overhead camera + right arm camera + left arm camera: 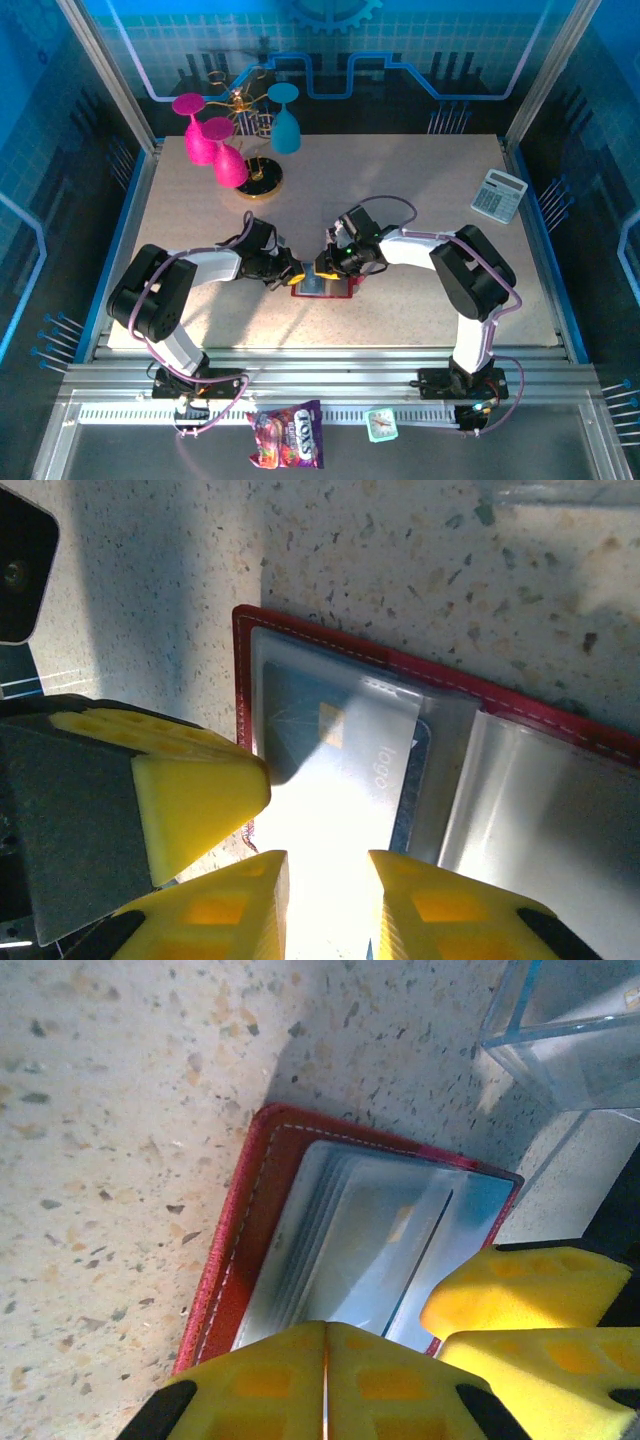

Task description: Take the credit cards out of the card holder

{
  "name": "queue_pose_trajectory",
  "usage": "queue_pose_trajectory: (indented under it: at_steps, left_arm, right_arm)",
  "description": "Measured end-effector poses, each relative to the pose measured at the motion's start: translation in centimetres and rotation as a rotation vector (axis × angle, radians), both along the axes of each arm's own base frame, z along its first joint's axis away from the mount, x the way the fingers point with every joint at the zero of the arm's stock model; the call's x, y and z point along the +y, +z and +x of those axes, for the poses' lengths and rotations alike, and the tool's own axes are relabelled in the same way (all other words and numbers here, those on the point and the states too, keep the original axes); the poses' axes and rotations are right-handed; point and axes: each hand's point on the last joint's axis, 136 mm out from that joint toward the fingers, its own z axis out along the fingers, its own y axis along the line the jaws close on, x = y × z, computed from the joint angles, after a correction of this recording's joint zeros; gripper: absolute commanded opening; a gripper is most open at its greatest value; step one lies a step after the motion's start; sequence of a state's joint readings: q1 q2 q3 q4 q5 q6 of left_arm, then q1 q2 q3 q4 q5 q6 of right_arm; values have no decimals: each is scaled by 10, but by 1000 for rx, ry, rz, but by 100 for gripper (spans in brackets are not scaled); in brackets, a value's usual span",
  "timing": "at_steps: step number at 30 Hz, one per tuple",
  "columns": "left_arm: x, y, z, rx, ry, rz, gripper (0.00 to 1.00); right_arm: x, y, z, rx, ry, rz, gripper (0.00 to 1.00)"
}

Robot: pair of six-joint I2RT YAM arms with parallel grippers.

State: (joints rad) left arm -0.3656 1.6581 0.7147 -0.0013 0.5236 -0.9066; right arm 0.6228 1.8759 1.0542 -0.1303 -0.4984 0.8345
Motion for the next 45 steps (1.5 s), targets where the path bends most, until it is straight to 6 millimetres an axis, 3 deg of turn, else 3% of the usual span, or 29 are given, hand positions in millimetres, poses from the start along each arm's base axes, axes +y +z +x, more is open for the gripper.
queue_pose_trajectory:
  at_steps: [19,45]
  left_arm:
    - [-1,-1,-4,3,-19,-7,9]
    - [-1,-3,-5,10,-24,-6,9]
  right_arm:
    - [-3,-10,-2,16,5,-32,32]
    - [-14,-5,-5,-15,12,-98,33]
